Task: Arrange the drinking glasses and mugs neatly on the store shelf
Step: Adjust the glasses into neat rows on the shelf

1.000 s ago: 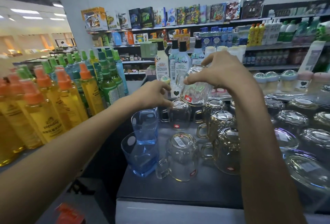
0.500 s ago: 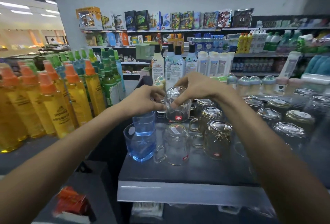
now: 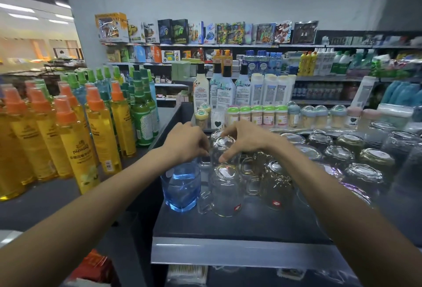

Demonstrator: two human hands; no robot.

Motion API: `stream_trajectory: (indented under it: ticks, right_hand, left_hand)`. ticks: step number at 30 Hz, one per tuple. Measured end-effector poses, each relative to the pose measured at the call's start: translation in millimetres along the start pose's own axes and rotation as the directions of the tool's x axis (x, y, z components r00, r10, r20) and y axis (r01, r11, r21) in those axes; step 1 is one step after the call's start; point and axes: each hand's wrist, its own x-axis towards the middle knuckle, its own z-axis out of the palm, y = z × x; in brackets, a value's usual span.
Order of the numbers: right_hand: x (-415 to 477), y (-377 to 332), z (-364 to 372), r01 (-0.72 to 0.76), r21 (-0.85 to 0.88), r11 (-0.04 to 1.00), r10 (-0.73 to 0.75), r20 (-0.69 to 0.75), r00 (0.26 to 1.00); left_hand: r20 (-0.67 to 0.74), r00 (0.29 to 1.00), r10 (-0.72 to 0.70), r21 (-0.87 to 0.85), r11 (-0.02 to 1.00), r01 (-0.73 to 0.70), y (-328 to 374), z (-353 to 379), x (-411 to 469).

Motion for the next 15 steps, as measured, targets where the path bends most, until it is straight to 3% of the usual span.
stream_trajectory:
  ticks: [15]
  right_hand:
    - [9.3, 14.9, 25.0, -0.044, -0.072, 0.996, 0.039, -0.078, 0.996]
  left_hand:
    - [0.094, 0.995, 0.044, 0.11, 0.992, -0.054, 5.1, 3.2, 7.9]
